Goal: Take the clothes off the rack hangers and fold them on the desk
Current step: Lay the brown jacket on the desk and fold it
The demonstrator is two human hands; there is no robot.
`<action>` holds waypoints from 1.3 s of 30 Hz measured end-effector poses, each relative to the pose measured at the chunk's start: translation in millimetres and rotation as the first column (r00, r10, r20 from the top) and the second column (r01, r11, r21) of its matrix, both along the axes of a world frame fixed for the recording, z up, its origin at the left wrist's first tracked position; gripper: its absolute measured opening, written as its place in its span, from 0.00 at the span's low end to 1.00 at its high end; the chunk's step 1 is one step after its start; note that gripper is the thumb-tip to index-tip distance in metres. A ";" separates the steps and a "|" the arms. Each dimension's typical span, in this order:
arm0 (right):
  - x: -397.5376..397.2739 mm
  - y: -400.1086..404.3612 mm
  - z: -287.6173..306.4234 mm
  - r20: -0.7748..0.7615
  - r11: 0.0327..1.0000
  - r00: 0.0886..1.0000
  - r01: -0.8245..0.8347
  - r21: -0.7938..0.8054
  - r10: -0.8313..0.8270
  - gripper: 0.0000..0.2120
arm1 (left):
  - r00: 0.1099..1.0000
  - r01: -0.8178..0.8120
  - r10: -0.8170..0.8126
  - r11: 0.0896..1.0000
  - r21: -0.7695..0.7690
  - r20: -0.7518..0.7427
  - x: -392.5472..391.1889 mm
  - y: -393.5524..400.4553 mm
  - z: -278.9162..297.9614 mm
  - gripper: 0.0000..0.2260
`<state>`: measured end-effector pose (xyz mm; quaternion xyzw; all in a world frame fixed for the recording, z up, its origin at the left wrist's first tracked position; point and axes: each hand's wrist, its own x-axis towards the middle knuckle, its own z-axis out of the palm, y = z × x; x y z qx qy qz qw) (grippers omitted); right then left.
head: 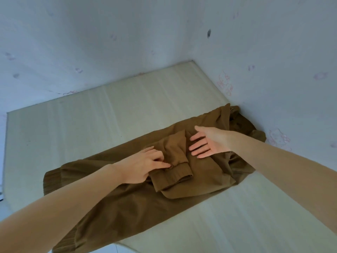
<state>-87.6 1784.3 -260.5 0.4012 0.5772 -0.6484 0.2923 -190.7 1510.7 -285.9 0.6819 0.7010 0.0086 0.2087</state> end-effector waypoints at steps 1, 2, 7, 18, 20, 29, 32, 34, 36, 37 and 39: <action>4.2 -8.4 1.4 0.000 0.987 0.995 -0.094 0.130 0.095 0.25 | 0.996 0.020 -0.025 0.998 -0.058 -0.082 0.8 -3.6 -5.8 0.31; 7.5 -18.7 1.0 0.003 0.938 0.980 -0.192 0.288 0.199 0.26 | 0.992 0.018 -0.032 0.993 -0.114 -0.123 -0.8 -6.4 -9.9 0.35; 35.6 -82.1 -3.4 0.195 0.517 0.821 -0.503 0.693 0.537 0.39 | 0.984 -0.062 0.014 0.961 -0.271 -0.176 -5.5 -14.6 -22.7 0.44; 27.6 -114.7 -42.7 0.302 0.557 0.812 -0.568 0.605 0.499 0.38 | 0.938 -0.348 0.320 0.857 -0.380 -0.136 4.8 -9.2 -40.1 0.47; 21.6 -100.1 -45.6 0.246 0.524 0.797 -0.561 0.641 0.552 0.37 | 0.906 -0.421 0.402 0.830 -0.367 -0.130 12.3 -8.3 -41.8 0.46; -34.7 -27.8 -45.9 0.301 0.134 0.528 -0.635 0.760 0.794 0.42 | 0.842 -0.540 0.517 0.807 -0.239 -0.156 32.9 29.8 -37.7 0.36; -47.1 -10.3 -44.4 0.406 -0.056 0.443 -0.617 0.785 0.800 0.44 | 0.858 -0.511 0.489 0.842 -0.173 -0.159 34.3 40.2 -33.2 0.34; -51.6 -3.9 -41.1 0.452 -0.160 0.439 -0.556 0.816 0.777 0.45 | 0.847 -0.514 0.500 0.856 -0.044 -0.181 31.5 47.0 -25.4 0.31; -52.9 -2.0 -38.5 0.422 -0.158 0.501 -0.486 0.859 0.755 0.42 | 0.817 -0.520 0.545 0.838 0.165 -0.189 22.9 56.7 -24.6 0.23; -51.5 -3.6 -37.5 0.377 -0.123 0.550 -0.442 0.889 0.746 0.40 | 0.807 -0.499 0.557 0.821 0.276 -0.197 16.3 61.5 -26.9 0.18; -46.2 -7.8 -37.7 0.272 -0.053 0.629 -0.343 0.938 0.728 0.36 | 0.811 -0.441 0.545 0.808 0.391 -0.213 -0.4 71.0 -36.3 0.17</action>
